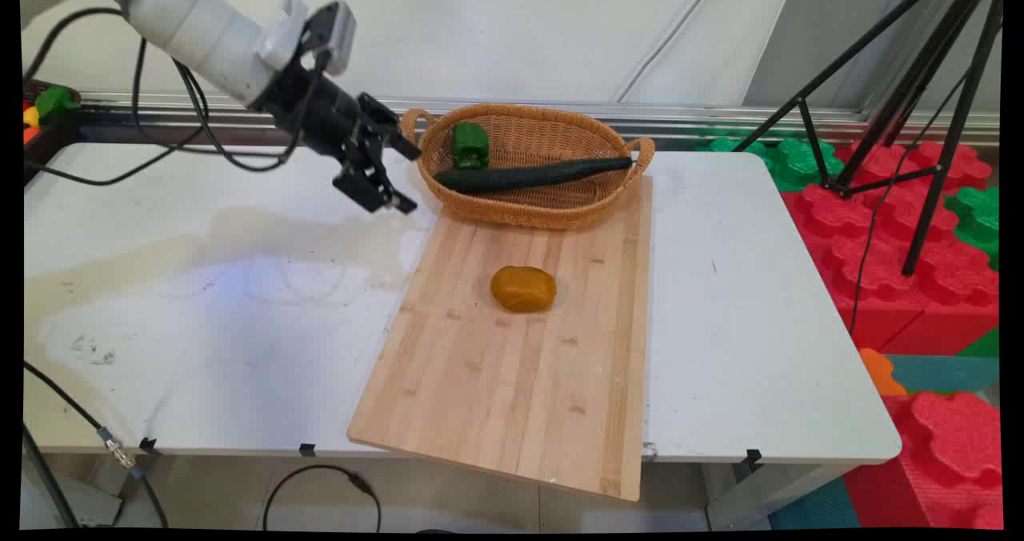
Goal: Pick up the potato from the cutting board
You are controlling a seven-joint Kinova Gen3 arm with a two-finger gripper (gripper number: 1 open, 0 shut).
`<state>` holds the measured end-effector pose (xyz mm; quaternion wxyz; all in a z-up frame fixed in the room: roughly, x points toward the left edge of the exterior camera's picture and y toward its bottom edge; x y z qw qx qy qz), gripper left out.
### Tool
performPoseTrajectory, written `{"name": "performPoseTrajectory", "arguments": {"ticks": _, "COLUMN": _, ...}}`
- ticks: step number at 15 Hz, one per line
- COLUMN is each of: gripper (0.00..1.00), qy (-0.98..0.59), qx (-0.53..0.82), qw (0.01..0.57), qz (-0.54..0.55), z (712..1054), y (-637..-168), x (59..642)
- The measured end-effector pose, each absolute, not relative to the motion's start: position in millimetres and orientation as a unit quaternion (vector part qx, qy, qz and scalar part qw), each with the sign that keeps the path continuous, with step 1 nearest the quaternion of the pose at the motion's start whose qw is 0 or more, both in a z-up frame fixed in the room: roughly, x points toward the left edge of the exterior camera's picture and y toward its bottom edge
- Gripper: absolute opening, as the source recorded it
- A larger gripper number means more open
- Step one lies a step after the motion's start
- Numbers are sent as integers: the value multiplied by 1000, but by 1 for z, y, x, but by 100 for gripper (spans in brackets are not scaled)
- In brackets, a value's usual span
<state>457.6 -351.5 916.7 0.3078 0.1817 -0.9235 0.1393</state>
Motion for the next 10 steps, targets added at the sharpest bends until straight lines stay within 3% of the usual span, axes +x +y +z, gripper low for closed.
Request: {"name": "performPoseTrajectory", "arguments": {"ticks": 10, "gripper": 100, "qy": -937, "qx": 139, "qw": 300, "qz": 112, "z": 868, "y": -353, "x": 369}}
